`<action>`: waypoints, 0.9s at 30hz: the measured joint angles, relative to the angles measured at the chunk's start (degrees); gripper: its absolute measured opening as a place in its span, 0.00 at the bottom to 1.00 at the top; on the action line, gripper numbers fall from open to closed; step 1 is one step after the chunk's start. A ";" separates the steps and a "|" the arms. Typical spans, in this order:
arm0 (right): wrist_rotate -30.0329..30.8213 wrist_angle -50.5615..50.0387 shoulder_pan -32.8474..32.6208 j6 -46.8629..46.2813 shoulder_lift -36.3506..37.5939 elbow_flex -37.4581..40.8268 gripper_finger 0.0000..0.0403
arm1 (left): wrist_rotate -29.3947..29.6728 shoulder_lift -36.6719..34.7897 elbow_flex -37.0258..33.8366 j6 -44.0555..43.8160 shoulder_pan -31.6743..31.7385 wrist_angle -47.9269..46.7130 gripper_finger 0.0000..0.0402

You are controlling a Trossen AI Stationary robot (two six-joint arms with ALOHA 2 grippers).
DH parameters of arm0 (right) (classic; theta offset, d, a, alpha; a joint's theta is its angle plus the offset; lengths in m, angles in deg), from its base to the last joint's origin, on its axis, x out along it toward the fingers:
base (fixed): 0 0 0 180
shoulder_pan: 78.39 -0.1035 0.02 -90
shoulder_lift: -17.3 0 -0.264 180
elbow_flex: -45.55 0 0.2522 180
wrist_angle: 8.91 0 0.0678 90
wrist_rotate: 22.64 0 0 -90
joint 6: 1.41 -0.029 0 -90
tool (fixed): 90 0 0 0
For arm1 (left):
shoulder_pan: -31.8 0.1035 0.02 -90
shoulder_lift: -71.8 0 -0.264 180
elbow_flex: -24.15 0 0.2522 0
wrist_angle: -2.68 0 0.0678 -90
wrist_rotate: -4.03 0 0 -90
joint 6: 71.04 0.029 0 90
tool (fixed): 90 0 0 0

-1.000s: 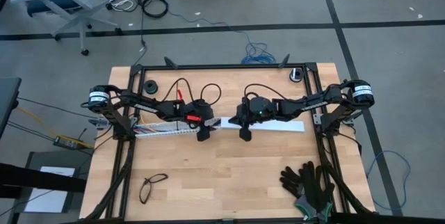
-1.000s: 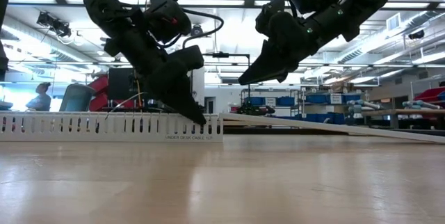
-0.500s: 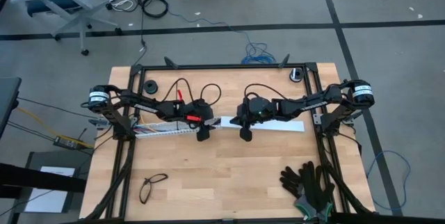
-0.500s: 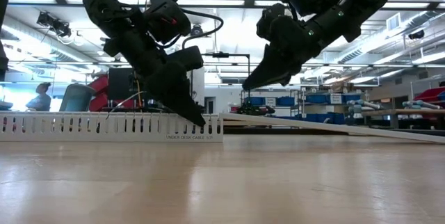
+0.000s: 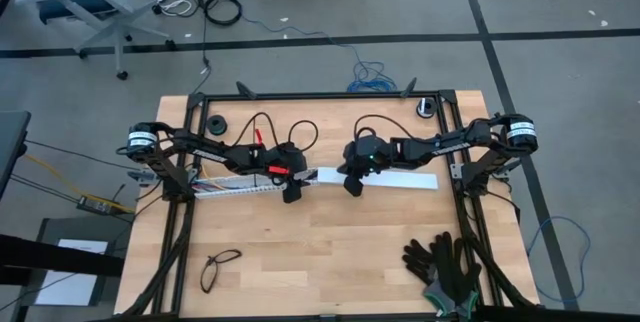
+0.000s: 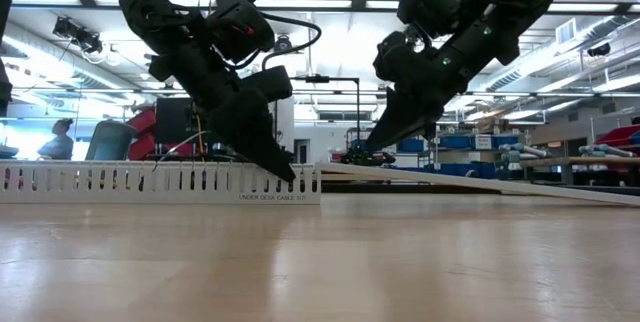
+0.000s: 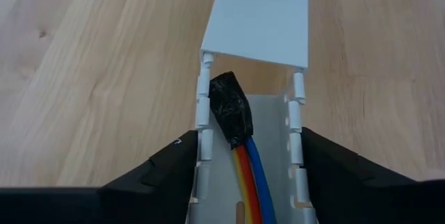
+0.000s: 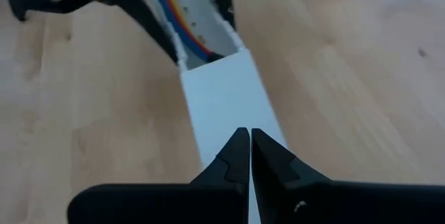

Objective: Ziptie cables
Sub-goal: Close the white cable duct using the cover

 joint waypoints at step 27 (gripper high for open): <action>-1.52 2.32 -1.38 -1.49 -0.47 0.00 0.00 | -0.04 0.02 -0.02 1.30 0.00 0.37 0.44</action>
